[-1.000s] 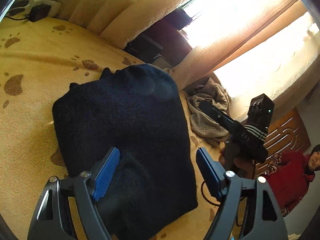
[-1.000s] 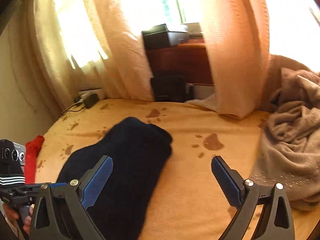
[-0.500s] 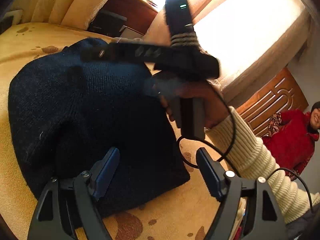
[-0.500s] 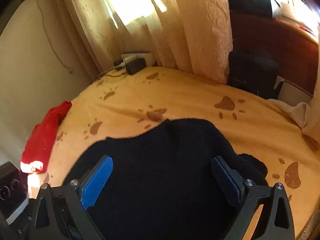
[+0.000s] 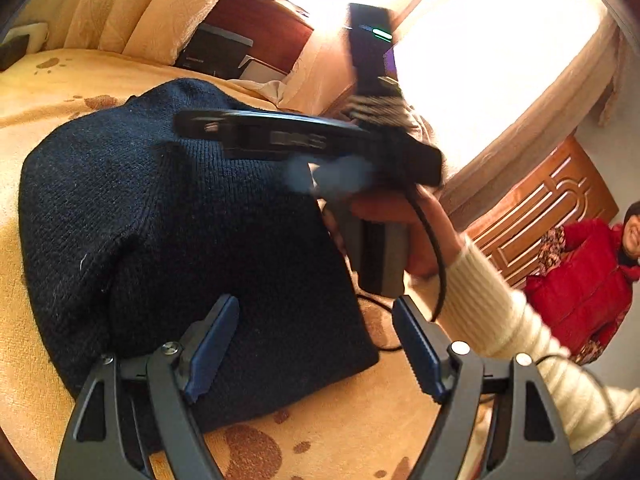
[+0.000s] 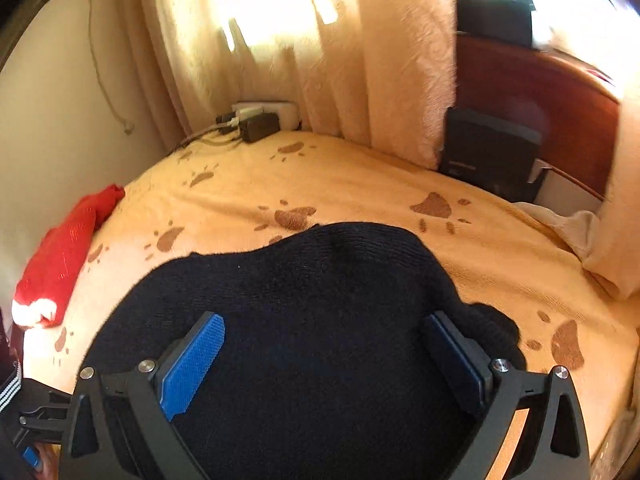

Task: Fold clothes

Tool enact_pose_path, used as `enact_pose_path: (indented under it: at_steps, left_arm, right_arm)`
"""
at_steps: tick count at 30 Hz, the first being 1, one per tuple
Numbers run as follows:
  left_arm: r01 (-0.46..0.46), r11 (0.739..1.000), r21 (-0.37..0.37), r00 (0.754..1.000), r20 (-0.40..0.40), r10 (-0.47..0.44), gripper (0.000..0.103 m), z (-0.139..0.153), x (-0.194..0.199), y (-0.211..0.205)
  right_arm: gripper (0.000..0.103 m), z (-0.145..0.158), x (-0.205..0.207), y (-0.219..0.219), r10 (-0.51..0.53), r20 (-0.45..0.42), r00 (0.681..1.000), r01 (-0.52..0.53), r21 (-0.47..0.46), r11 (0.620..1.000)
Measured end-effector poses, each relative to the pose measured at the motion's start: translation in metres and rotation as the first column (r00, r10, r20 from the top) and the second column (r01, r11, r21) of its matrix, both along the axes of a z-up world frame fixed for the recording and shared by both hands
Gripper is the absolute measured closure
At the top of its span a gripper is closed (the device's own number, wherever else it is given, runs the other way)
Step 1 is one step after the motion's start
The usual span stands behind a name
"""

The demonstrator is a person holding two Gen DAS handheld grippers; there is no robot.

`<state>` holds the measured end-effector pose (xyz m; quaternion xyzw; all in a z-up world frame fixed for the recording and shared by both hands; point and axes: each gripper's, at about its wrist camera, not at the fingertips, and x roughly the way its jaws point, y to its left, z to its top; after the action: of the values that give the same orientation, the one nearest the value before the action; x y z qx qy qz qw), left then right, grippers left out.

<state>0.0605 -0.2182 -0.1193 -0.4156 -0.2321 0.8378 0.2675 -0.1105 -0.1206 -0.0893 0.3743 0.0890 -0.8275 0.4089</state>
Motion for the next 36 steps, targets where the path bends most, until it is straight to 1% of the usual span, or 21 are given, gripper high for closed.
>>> enact_pose_path:
  at_steps: [2, 5, 7, 9, 10, 12, 14, 15, 17, 18, 19, 20, 23, 25, 27, 30, 31, 33, 36]
  left_arm:
    - [-0.013, 1.000, 0.015, 1.000, 0.002, 0.013, 0.021, 0.007, 0.000, -0.004]
    - [-0.017, 1.000, 0.025, 0.999, -0.036, 0.018, 0.021, 0.022, 0.002, -0.004]
    - [0.009, 1.000, 0.030, 0.998, -0.065, -0.007, 0.021, 0.030, 0.001, 0.001]
    - [0.048, 0.999, 0.015, 0.995, -0.086, -0.046, 0.021, 0.030, -0.007, 0.011]
    - [0.061, 0.998, -0.001, 0.995, -0.081, -0.060, 0.021, 0.027, -0.009, 0.016]
    - [0.074, 0.997, -0.020, 0.996, -0.038, -0.075, 0.021, 0.015, -0.005, 0.020]
    - [0.069, 0.997, -0.020, 0.998, 0.011, -0.069, 0.021, -0.001, -0.010, 0.025]
    - [0.063, 0.998, -0.016, 0.998, 0.021, -0.063, 0.021, -0.008, -0.012, 0.027]
    - [0.070, 0.998, -0.008, 0.998, -0.007, -0.070, 0.021, -0.010, -0.007, 0.024]
    - [0.072, 0.997, -0.006, 0.997, -0.011, -0.072, 0.021, -0.010, -0.003, 0.022]
    - [0.071, 0.997, -0.003, 0.997, -0.019, -0.072, 0.021, -0.011, 0.001, 0.020]
    - [0.071, 0.997, -0.005, 0.997, -0.030, -0.071, 0.021, -0.012, 0.002, 0.020]
    - [0.069, 0.997, -0.018, 0.997, -0.043, -0.070, 0.021, -0.011, 0.006, 0.019]
    - [0.059, 0.998, 0.015, 0.998, -0.022, -0.058, 0.021, -0.002, 0.004, 0.019]
    - [0.025, 0.999, 0.041, 1.000, -0.008, -0.025, 0.021, 0.009, 0.006, 0.006]
    - [-0.071, 0.997, 0.033, 0.997, -0.041, 0.072, 0.021, 0.025, 0.017, -0.031]
    - [-0.111, 0.993, 0.043, 0.993, -0.040, 0.113, 0.021, 0.028, 0.019, -0.047]
    - [-0.195, 0.978, 0.068, 0.980, -0.022, 0.197, 0.020, 0.032, 0.020, -0.080]
    - [-0.306, 0.950, 0.056, 0.952, 0.018, 0.305, 0.019, 0.028, 0.013, -0.117]
  right_arm:
    - [0.001, 0.010, 0.007, 0.012, -0.019, -0.015, 1.000, 0.019, -0.038, 0.999]
    - [0.001, 0.023, 0.010, 0.030, -0.059, -0.047, 0.997, 0.057, -0.041, 0.998]
    - [0.001, 0.027, 0.005, 0.042, -0.090, -0.049, 0.995, 0.088, -0.040, 0.995]
    - [0.001, 0.030, -0.004, 0.054, -0.126, -0.026, 0.992, 0.125, -0.056, 0.991]
    - [0.001, 0.028, -0.007, 0.054, -0.124, -0.016, 0.992, 0.123, -0.052, 0.991]
    - [0.001, 0.020, -0.013, 0.047, -0.095, 0.000, 0.995, 0.095, -0.033, 0.995]
    - [0.001, 0.011, -0.019, 0.039, -0.066, 0.018, 0.998, 0.067, -0.015, 0.998]
    - [0.001, 0.007, -0.022, 0.036, -0.052, 0.027, 0.998, 0.053, -0.006, 0.999]
    - [0.001, -0.001, -0.028, 0.028, -0.024, 0.045, 0.999, 0.024, 0.012, 1.000]
    - [0.000, -0.010, -0.030, 0.023, -0.016, 0.052, 0.999, 0.014, 0.048, 0.999]
    - [0.000, -0.019, -0.029, 0.017, -0.015, 0.032, 0.999, 0.012, 0.089, 0.996]
    - [0.000, -0.022, -0.029, 0.015, -0.017, 0.014, 1.000, 0.015, 0.104, 0.994]
    - [0.000, -0.023, -0.029, 0.013, -0.023, -0.003, 1.000, 0.023, 0.119, 0.993]
    - [0.000, -0.022, -0.029, 0.014, -0.023, -0.010, 1.000, 0.025, 0.126, 0.992]
    - [0.000, -0.018, -0.026, 0.017, -0.030, -0.021, 0.999, 0.032, 0.125, 0.992]
    - [0.000, 0.001, -0.008, 0.033, -0.046, -0.048, 0.998, 0.048, 0.050, 0.998]
    - [0.000, 0.005, -0.002, 0.039, -0.047, -0.048, 0.998, 0.048, 0.026, 0.999]
    - [0.000, 0.008, 0.009, 0.050, -0.066, -0.044, 0.997, 0.066, 0.012, 0.998]
    - [0.000, 0.005, 0.021, 0.062, -0.099, -0.029, 0.995, 0.099, 0.011, 0.995]
